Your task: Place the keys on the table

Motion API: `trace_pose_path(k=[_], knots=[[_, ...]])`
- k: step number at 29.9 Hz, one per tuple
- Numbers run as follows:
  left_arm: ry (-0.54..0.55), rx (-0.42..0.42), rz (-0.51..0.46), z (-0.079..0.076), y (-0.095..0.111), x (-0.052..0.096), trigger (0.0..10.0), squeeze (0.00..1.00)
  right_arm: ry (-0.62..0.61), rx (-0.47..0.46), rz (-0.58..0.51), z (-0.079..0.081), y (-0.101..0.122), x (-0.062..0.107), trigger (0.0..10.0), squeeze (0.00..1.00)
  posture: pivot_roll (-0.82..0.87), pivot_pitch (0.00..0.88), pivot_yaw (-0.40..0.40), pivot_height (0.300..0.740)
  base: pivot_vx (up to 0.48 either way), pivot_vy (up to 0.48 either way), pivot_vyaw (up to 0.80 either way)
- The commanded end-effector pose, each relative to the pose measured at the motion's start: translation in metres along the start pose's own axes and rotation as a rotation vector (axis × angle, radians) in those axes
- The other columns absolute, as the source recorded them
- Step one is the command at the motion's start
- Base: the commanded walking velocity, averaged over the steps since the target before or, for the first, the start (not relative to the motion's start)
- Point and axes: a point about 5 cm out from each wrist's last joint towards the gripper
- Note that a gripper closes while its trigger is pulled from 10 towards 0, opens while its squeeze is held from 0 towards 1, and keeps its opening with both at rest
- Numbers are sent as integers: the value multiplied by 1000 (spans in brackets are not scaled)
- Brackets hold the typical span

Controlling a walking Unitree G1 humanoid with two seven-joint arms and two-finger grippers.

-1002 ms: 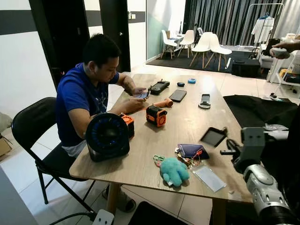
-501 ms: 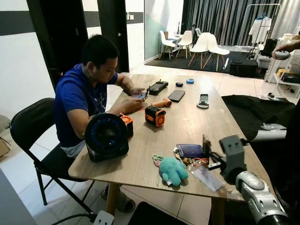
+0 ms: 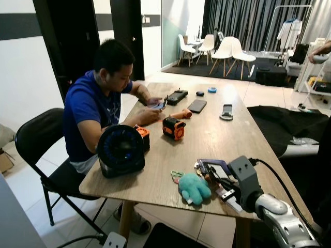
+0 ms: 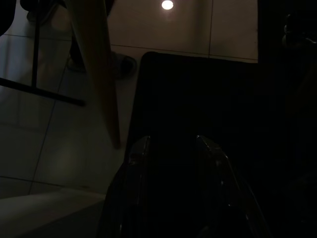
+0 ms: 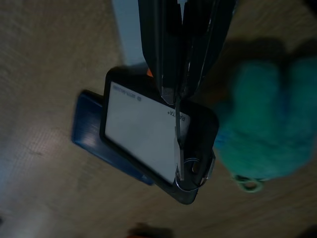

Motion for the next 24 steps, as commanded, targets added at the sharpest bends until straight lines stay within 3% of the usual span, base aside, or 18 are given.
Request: trace_pose_path(k=[1,11,15,19,24], knots=[[0,-7,3,2,-3,2,10000,0,27,3,5,2,2,3,10000,0,41,18,24,740,0,0,0],[-4,-3,1,1,-4,3,10000,0,182,71,75,8,7,26,10000,0,42,20,26,740,0,0,0],[-7,-4,2,1,-4,3,10000,0,156,73,100,3,1,30,10000,0,39,22,27,740,0,0,0],[-9,-6,1,0,-4,3,10000,0,39,55,101,-10,-5,28,10000,0,38,23,28,740,0,0,0],[-10,-7,-2,-1,-2,2,10000,0,-214,-5,76,-36,-12,25,10000,0,39,23,30,740,0,0,0]])
Point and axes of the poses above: a point about 5 cm out from each wrist's last joint towards the gripper, its own x axis pointing back from the gripper into the wrist, its own y axis along the axis of the wrist's last joint, z = x × y, and after that the axes turned 7 degrees about -x, right-handed
